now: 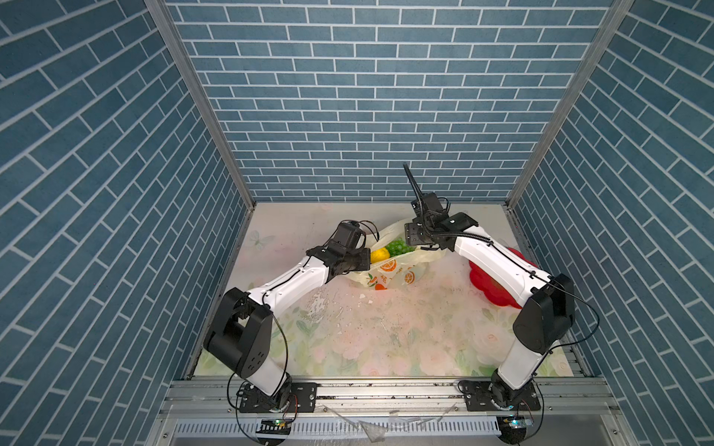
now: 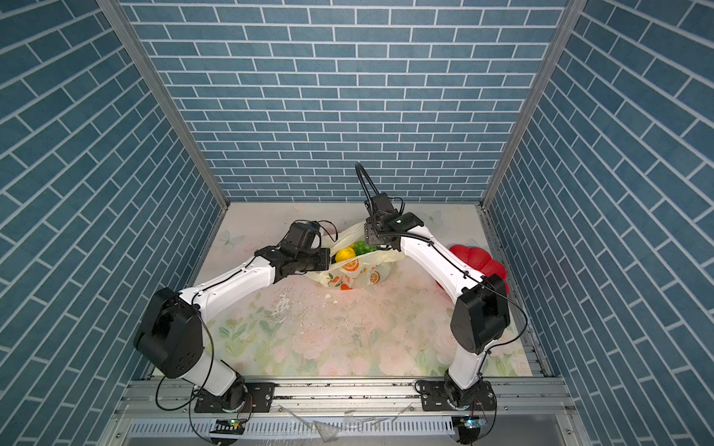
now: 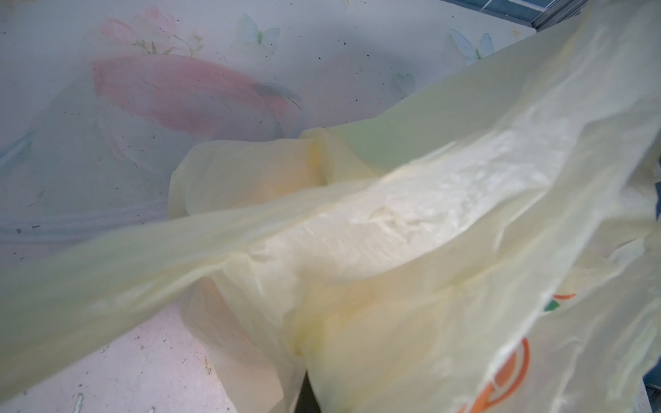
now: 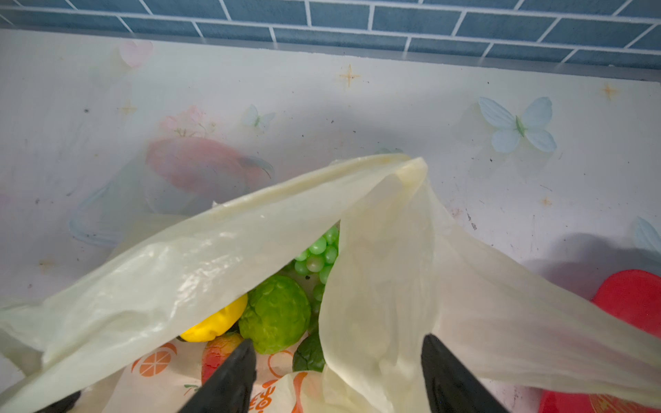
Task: Take fruits out of the plastic bag
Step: Spread open the plastic bag at the top-center of the table.
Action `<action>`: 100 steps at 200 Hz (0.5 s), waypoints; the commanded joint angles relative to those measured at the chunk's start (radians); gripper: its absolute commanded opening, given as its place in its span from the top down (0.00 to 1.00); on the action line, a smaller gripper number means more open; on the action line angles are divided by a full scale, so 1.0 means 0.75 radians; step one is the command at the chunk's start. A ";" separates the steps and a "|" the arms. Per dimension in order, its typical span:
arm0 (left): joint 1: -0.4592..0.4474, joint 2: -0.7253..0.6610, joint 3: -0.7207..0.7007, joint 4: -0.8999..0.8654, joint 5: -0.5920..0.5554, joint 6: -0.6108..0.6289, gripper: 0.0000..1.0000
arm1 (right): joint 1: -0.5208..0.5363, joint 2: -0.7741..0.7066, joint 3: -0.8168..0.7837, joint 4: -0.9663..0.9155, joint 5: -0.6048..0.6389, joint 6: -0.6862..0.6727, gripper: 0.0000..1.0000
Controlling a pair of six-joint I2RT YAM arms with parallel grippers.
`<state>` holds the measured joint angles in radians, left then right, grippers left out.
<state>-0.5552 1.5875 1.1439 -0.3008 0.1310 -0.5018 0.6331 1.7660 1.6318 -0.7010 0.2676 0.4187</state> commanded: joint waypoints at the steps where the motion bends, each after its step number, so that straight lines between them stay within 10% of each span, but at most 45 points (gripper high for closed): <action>1: -0.008 -0.029 -0.018 -0.005 -0.025 -0.014 1.00 | 0.007 0.071 0.009 -0.071 0.050 0.056 0.28; 45: 0.029 -0.027 -0.037 0.004 -0.056 -0.096 1.00 | 0.007 0.089 -0.144 -0.010 0.025 0.084 0.35; 100: 0.296 -0.074 -0.171 0.112 0.013 -0.259 1.00 | -0.117 -0.147 -0.600 0.345 -0.109 0.111 0.95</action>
<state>-0.3992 1.5639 1.0386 -0.2474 0.1345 -0.6415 0.6121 1.7859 1.3231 -0.5930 0.2634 0.4618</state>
